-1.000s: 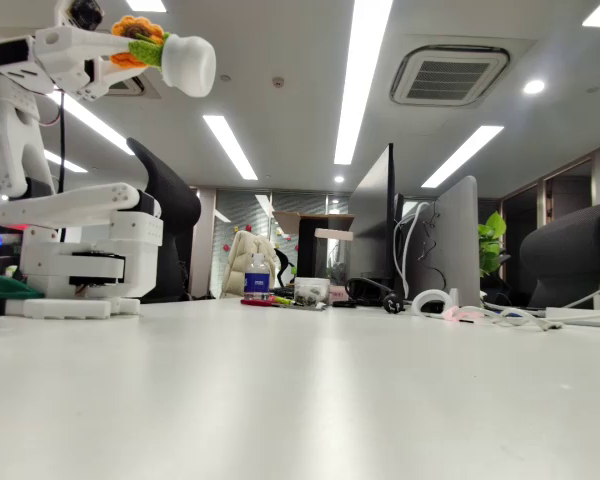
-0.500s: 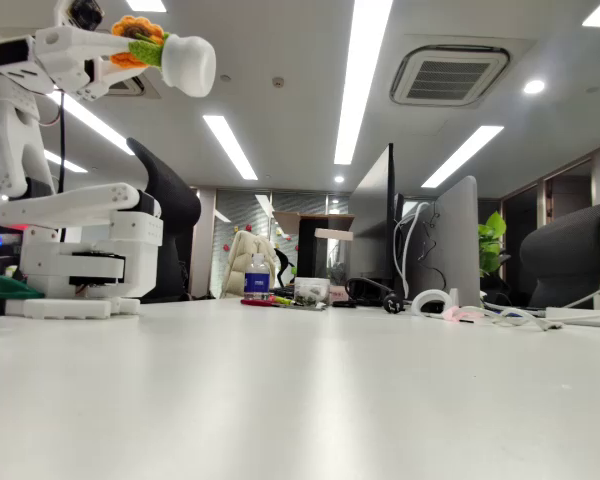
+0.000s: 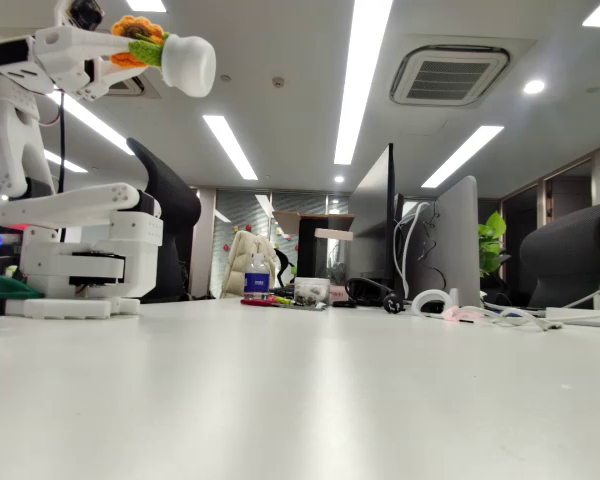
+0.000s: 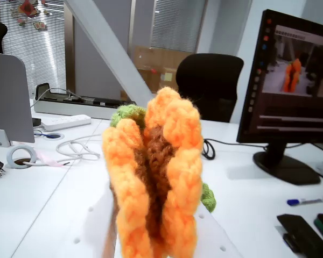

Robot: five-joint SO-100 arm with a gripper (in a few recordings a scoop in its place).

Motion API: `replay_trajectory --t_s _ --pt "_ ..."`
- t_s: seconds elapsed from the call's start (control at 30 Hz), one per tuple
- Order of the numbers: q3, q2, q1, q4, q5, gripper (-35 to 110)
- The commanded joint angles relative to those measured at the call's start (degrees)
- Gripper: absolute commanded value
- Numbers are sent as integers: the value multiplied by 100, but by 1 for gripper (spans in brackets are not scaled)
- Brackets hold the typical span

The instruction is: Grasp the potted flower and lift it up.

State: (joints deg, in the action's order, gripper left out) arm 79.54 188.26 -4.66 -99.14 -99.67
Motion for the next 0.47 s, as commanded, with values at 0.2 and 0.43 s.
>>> replay_trajectory --t_s 0.2,0.43 --pt "35 18 -35 -44 -114 0" --pt "53 18 -35 -26 -132 0"
